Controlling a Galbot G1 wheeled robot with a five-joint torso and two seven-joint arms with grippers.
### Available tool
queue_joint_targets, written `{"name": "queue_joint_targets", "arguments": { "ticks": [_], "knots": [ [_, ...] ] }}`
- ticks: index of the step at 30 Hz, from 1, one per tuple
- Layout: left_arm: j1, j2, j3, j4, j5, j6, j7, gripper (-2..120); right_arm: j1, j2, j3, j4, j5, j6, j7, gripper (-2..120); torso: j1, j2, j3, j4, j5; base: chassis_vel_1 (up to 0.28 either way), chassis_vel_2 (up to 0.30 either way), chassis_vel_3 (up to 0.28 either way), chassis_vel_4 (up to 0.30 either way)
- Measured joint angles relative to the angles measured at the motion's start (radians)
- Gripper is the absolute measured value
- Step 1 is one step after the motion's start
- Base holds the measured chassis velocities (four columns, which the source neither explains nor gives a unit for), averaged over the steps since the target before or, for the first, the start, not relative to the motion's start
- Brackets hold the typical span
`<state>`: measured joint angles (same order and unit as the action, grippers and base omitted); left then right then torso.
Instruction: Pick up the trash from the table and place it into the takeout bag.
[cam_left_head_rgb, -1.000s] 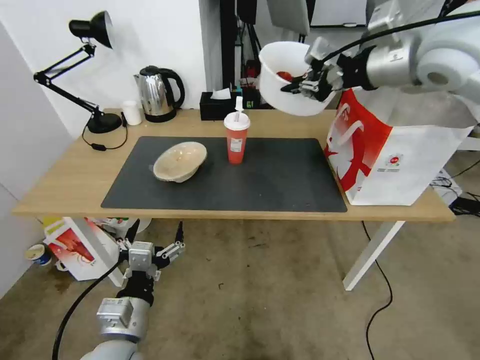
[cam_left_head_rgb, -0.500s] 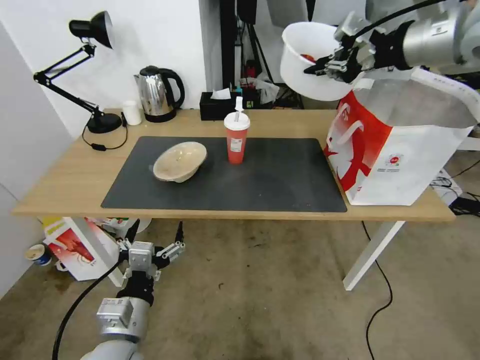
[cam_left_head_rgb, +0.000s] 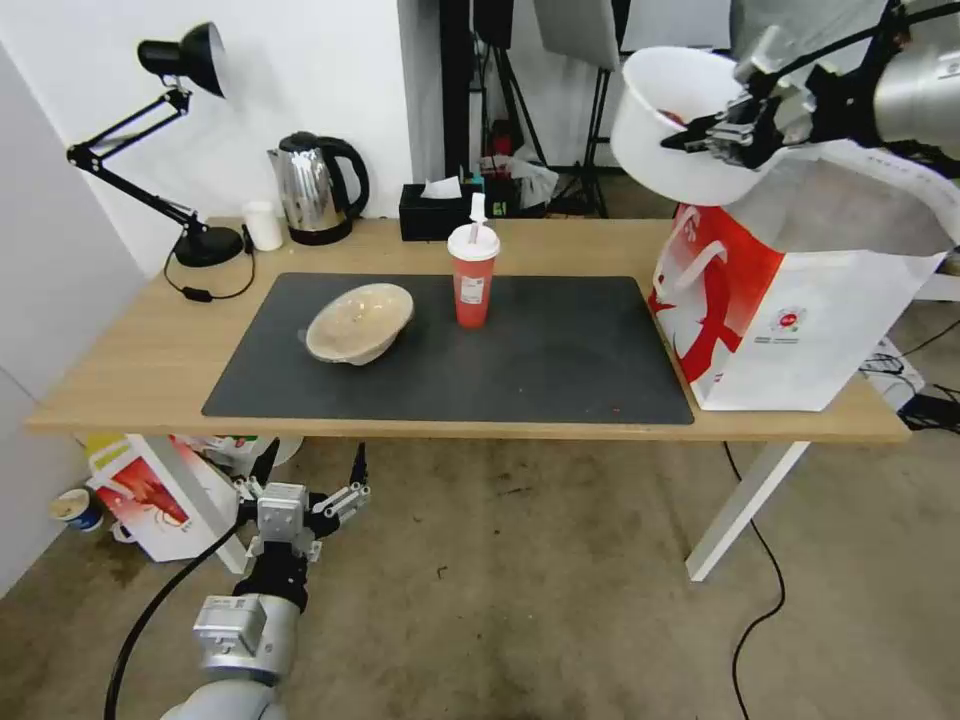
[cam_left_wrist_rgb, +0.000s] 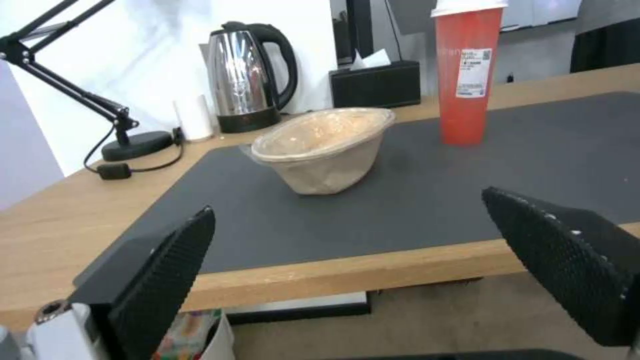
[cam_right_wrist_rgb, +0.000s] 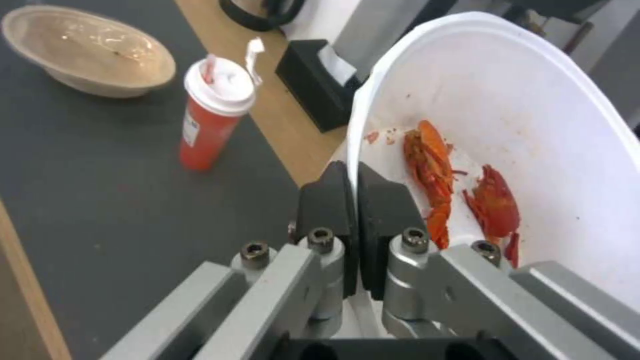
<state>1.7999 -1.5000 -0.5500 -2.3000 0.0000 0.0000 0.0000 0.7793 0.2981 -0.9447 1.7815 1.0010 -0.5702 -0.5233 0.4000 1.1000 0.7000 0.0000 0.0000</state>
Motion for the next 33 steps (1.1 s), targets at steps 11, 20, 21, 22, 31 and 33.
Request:
{"name": "queue_joint_targets", "arguments": {
  "ticks": [11, 20, 21, 22, 31, 33],
  "knots": [
    [0.000, 0.000, 0.000, 0.000, 0.000, 0.000, 0.000, 100, -0.186, -0.061, 0.209, -0.052, -0.068, 0.014, -0.044, 0, 0.000, 0.000, 0.000, -0.0001, 0.0003, 0.000, 0.000, 0.000, 0.000],
    [0.000, 0.000, 0.000, 0.000, 0.000, 0.000, 0.000, 100, -0.424, -0.109, 0.440, -0.103, -0.130, 0.040, -0.079, 0, 0.000, 0.000, 0.000, 0.0000, 0.0000, 0.000, 0.000, 0.000, 0.000],
    [0.000, 0.000, 0.000, 0.000, 0.000, 0.000, 0.000, 100, -0.424, -0.109, 0.440, -0.103, -0.130, 0.040, -0.079, 0, 0.000, 0.000, 0.000, 0.0000, 0.0000, 0.000, 0.000, 0.000, 0.000],
    [0.000, 0.000, 0.000, 0.000, 0.000, 0.000, 0.000, 100, -0.467, -0.117, 0.483, -0.114, -0.141, 0.047, -0.083, 0, 0.000, 0.000, 0.000, 0.0000, 0.0002, 0.000, 0.000, 0.000, 0.000],
    [0.000, 0.000, 0.000, 0.000, 0.000, 0.000, 0.000, 100, -0.782, -0.161, 0.752, -0.148, -0.181, 0.105, -0.092, 0, 0.000, 0.000, 0.000, -0.0001, 0.0005, 0.000, 0.000, 0.000, 0.000],
    [0.000, 0.000, 0.000, 0.000, 0.000, 0.000, 0.000, 100, -0.788, -0.164, 0.753, -0.155, -0.182, 0.112, -0.092, 0, 0.000, 0.000, 0.000, 0.0001, 0.0002, 0.000, 0.000, 0.000, 0.000]
  ]
}}
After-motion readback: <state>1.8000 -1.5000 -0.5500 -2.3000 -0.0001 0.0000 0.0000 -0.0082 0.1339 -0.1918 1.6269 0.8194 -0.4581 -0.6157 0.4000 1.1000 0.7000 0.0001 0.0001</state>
